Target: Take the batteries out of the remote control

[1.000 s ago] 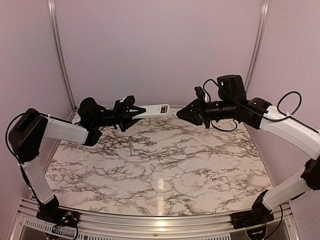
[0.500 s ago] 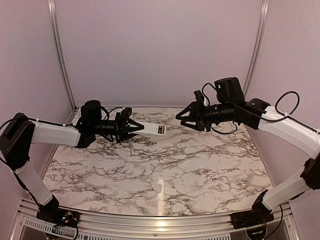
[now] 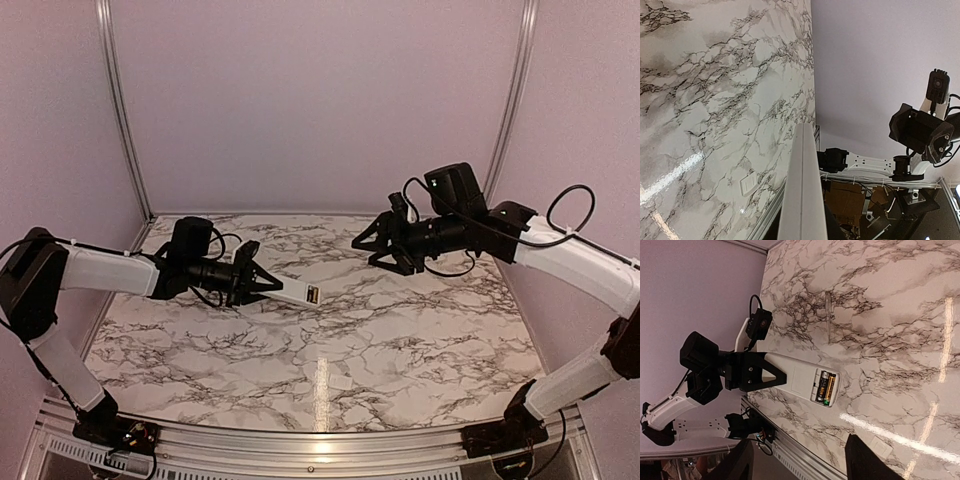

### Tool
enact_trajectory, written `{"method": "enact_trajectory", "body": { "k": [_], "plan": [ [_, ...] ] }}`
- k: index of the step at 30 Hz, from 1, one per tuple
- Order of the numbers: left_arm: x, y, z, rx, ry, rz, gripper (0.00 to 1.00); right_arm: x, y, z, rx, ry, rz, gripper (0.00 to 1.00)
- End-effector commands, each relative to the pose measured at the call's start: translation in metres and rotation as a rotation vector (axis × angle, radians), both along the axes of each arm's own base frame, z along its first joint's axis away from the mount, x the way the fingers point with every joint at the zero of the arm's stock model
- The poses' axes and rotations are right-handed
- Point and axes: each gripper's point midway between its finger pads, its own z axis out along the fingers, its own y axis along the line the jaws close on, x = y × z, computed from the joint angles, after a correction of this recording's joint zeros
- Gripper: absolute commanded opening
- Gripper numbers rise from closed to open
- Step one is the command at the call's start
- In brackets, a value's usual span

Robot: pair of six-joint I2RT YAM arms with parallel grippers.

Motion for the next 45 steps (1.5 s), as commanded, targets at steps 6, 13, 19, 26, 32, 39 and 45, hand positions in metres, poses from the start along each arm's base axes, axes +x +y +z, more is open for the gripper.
{"method": "enact_trajectory", "body": {
  "k": [6,13,19,26,32,39,45],
  "plan": [
    [-0.017,-0.007,-0.033,0.107,-0.036,-0.023,0.00,-0.009,-0.008,-0.005,-0.056,-0.012,-0.009,0.86],
    [-0.018,-0.008,-0.057,0.161,-0.037,-0.020,0.00,-0.010,-0.013,-0.007,-0.076,-0.006,-0.024,0.99],
    [-0.018,-0.007,-0.075,0.198,-0.040,-0.023,0.00,-0.010,-0.016,-0.006,-0.085,-0.017,-0.040,0.98],
    [-0.021,-0.008,-0.091,0.224,-0.039,-0.042,0.00,-0.017,-0.022,-0.011,-0.089,-0.015,-0.055,0.98],
    [-0.023,-0.007,-0.107,0.256,-0.031,-0.039,0.00,-0.022,-0.027,-0.013,-0.085,-0.017,-0.061,0.98],
    [-0.025,-0.007,-0.123,0.292,-0.033,-0.044,0.01,-0.025,-0.030,-0.010,-0.090,-0.024,-0.054,0.98],
    [-0.024,0.000,-0.134,0.365,-0.056,-0.052,0.12,-0.029,-0.034,-0.007,-0.092,-0.030,-0.055,0.99]
  ]
}}
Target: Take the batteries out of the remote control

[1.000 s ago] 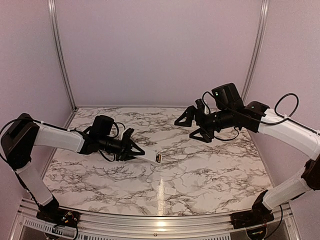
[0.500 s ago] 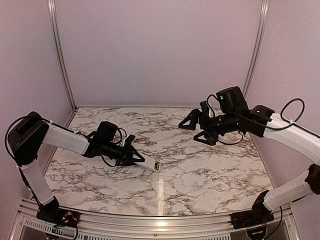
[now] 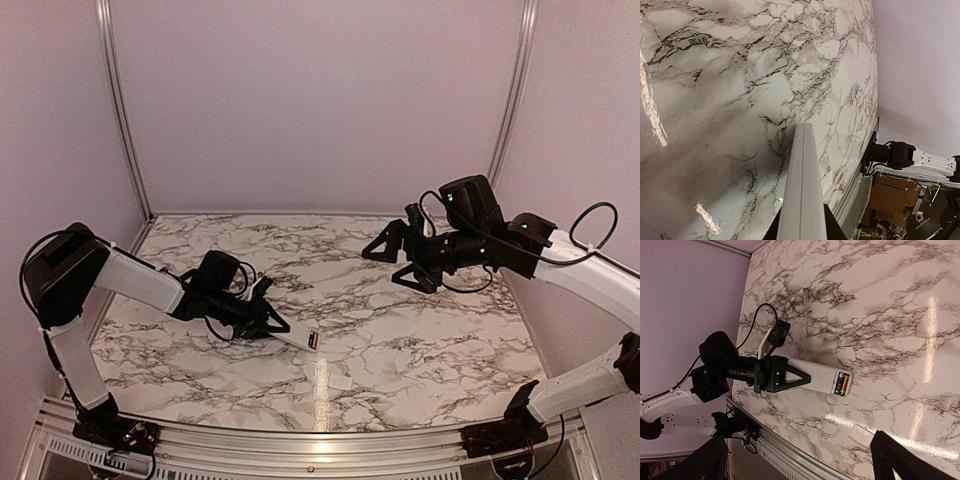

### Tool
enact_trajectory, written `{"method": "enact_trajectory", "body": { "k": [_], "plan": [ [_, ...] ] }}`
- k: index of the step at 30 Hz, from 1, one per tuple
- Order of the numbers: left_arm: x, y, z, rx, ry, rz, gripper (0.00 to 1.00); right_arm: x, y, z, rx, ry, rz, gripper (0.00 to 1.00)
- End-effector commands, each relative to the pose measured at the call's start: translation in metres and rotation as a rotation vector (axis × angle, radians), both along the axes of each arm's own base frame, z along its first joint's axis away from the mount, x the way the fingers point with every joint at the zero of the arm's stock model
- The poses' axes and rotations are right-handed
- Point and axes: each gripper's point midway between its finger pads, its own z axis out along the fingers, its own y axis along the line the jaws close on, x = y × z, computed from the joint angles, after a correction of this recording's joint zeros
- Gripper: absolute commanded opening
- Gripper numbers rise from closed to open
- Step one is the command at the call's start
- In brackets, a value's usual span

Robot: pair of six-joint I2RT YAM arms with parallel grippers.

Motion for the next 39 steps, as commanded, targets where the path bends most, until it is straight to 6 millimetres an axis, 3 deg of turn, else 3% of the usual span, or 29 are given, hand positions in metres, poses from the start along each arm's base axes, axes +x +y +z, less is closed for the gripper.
{"method": "enact_trajectory", "body": {
  "k": [1,8,19,28,33,39],
  "plan": [
    [-0.001,0.011,-0.026,0.114,-0.013,-0.003,0.15,-0.005,-0.006,0.008,-0.006,-0.019,-0.006,0.98],
    [-0.004,0.020,-0.036,0.178,-0.011,0.000,0.39,-0.007,-0.009,0.009,-0.010,-0.024,-0.006,0.99],
    [-0.002,0.028,-0.027,0.227,-0.009,0.050,0.54,-0.013,-0.015,0.009,-0.014,-0.031,-0.012,0.99],
    [0.000,0.042,-0.014,0.287,-0.057,0.088,0.98,-0.019,-0.024,0.008,-0.008,-0.029,-0.032,0.99],
    [0.004,0.047,-0.003,0.326,-0.089,0.098,0.99,-0.020,-0.026,0.010,-0.010,-0.032,-0.036,0.98],
    [0.025,0.072,0.036,0.462,-0.238,0.164,0.99,-0.018,-0.028,0.012,-0.020,-0.046,-0.043,0.99]
  ]
}}
